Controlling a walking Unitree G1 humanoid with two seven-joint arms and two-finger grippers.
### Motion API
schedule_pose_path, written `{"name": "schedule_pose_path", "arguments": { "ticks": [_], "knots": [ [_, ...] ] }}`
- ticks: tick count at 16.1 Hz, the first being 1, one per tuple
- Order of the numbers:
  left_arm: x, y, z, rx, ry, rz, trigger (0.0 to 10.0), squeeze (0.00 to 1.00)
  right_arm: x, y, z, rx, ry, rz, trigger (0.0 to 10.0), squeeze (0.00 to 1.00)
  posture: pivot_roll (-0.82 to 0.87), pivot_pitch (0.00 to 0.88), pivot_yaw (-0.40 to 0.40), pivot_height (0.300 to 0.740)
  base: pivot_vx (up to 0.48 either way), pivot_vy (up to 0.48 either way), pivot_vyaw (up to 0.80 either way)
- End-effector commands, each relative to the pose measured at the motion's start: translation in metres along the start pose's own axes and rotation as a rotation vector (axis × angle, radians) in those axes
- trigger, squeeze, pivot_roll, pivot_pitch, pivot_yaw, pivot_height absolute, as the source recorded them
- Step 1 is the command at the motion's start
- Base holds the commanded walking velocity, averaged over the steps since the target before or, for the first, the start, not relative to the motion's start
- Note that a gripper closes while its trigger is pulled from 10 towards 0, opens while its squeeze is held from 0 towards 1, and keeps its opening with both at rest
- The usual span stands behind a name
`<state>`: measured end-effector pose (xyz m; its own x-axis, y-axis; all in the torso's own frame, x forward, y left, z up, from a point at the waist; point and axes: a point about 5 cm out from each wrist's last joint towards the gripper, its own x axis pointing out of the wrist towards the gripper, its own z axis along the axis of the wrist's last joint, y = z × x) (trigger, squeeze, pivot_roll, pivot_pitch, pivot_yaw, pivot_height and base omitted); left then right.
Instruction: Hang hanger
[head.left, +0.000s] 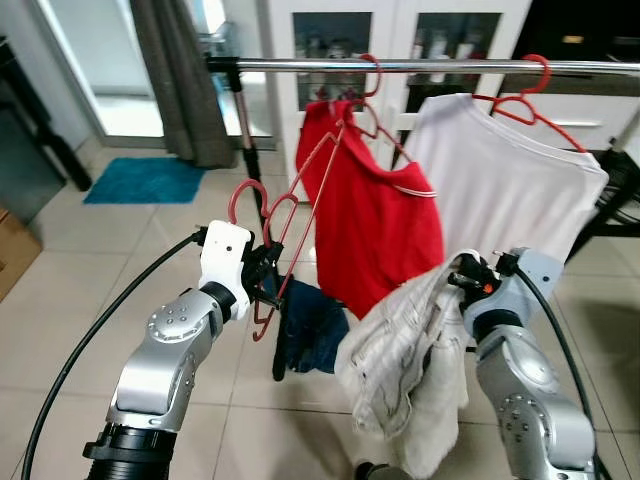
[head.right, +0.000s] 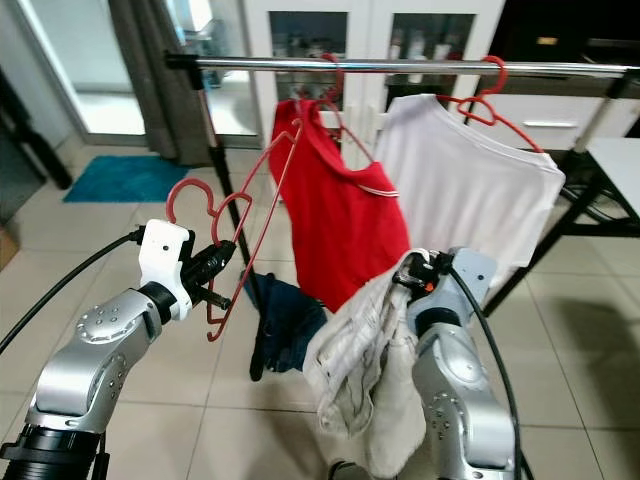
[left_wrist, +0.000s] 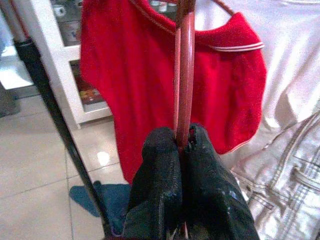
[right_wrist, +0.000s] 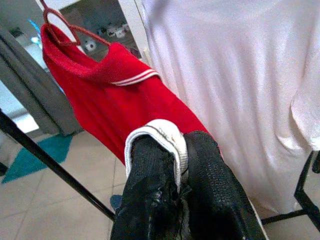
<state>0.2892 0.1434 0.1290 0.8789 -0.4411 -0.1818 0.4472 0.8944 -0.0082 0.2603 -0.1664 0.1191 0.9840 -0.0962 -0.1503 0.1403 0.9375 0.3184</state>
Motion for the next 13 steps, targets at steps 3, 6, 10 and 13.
{"name": "schedule_pose_path", "arguments": {
  "ticks": [3, 6, 10, 13],
  "knots": [
    [0.0017, 0.0009, 0.0043, 0.012, -0.017, 0.013, 10.0, 0.00, 0.0001, 0.0073, 0.0174, 0.087, -0.105, 0.017, 10.0, 0.00, -0.14, 0.000, 0.050, 0.740, 0.000, 0.000, -0.80],
    [0.0005, 0.0037, 0.0078, -0.026, -0.093, 0.081, 10.0, 0.00, 0.0019, 0.0074, 0.0149, 0.051, -0.122, -0.009, 10.0, 0.00, -0.14, 0.000, 0.048, 0.740, 0.000, 0.000, -0.80],
    [-0.0005, 0.0081, 0.0071, -0.026, -0.098, 0.129, 10.0, 0.00, 0.0000, 0.0131, 0.0127, 0.102, -0.121, -0.001, 10.0, 0.00, -0.14, 0.000, 0.056, 0.740, 0.000, 0.000, -0.80],
    [-0.0011, 0.0066, 0.0067, -0.027, -0.109, 0.121, 10.0, 0.00, -0.0009, 0.0101, 0.0120, 0.117, -0.158, -0.031, 10.0, 0.00, -0.14, 0.000, 0.058, 0.740, 0.000, 0.000, -0.80]
  ]
}}
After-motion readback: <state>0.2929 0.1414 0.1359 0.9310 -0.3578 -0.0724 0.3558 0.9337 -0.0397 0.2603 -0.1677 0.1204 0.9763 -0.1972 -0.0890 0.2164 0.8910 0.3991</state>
